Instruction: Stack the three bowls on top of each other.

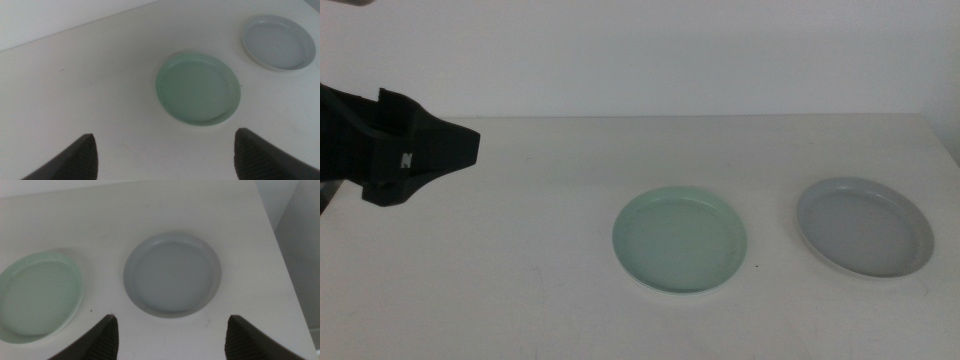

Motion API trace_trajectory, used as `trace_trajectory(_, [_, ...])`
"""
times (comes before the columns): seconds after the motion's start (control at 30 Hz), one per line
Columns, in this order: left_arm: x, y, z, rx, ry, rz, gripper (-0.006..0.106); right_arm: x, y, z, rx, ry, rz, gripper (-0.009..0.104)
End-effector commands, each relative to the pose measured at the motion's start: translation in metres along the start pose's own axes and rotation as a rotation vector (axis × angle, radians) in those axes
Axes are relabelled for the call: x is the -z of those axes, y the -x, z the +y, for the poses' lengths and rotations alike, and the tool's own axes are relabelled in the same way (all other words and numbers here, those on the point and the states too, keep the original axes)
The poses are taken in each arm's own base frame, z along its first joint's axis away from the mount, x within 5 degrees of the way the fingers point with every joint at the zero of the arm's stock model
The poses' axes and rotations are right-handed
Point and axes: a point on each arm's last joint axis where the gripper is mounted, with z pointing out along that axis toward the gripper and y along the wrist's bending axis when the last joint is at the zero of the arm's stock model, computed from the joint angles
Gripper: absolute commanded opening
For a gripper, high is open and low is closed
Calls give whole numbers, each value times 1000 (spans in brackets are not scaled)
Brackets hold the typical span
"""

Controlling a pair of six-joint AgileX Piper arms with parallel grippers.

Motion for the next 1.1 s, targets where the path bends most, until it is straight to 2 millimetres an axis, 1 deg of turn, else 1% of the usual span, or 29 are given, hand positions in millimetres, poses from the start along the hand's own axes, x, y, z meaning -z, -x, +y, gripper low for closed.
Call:
trace_trajectory(0.0, [8,11,-2,7,-5,-95,105,4,20,3,20,3,-45,54])
trace_trajectory(0.1, [8,11,-2,7,-4,-95,105,-8,33,3,29,-28,-5,54])
trace_trajectory(0.2, [8,11,-2,7,-4,-95,105,-27,48,4,7,-52,64,54])
trace_trajectory(0.4, [8,11,-2,7,-4,-95,105,-64,78,5,20,-111,230,54])
trace_trajectory(0.47, [8,11,-2,7,-4,-95,105,-79,89,4,42,-144,272,54])
trace_trajectory(0.5, [8,11,-2,7,-4,-95,105,-94,99,2,67,-177,307,54])
trace_trajectory(0.6, [8,11,-2,7,-4,-95,105,-114,109,-1,103,-234,340,54])
trace_trajectory(0.73, [8,11,-2,7,-4,-95,105,-146,114,-11,131,-278,390,53])
trace_trajectory(0.9, [8,11,-2,7,-4,-95,105,-186,114,-35,62,-213,481,51])
trace_trajectory(1.07, [8,11,-2,7,-4,-95,105,-221,111,-63,-18,-178,494,48])
